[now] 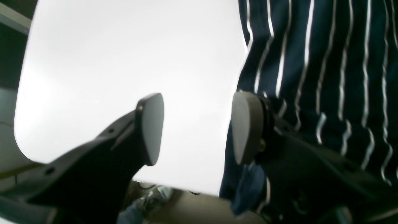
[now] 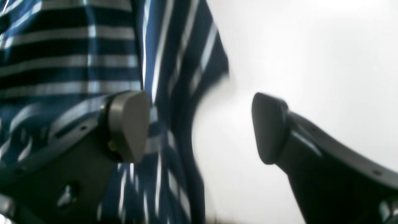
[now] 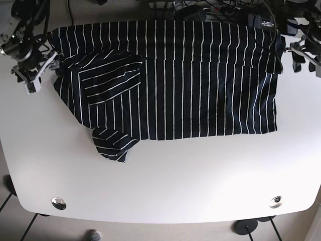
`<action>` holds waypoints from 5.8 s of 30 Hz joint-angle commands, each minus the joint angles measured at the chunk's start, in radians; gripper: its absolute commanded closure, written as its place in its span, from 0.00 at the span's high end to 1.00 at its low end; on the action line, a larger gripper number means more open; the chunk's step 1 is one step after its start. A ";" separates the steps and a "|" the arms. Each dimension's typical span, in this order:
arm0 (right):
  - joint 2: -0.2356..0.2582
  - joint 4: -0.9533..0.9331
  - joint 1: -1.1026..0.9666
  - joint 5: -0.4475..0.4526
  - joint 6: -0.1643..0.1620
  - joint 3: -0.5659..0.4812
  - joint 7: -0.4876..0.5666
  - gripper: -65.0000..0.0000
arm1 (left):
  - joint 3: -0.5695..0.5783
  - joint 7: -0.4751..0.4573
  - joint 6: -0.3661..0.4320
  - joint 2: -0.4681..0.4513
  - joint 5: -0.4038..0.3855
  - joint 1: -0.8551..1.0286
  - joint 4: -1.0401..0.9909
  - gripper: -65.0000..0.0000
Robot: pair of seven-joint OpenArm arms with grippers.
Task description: Fold the T-shirt properly
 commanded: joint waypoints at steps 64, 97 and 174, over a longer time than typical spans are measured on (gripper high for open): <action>-0.025 -1.099 0.695 -0.306 0.001 -0.218 0.530 0.07 | 0.230 -0.132 -0.001 -0.015 0.399 -0.376 -0.271 0.51; -0.027 -0.826 0.658 -0.304 0.001 -0.213 0.501 0.03 | 0.364 -0.322 0.105 -0.095 0.392 -0.723 -0.762 0.00; -0.220 0.143 0.075 0.193 -0.053 -0.057 -0.088 0.02 | 0.397 -0.250 -0.001 0.022 0.401 -0.193 -0.318 0.47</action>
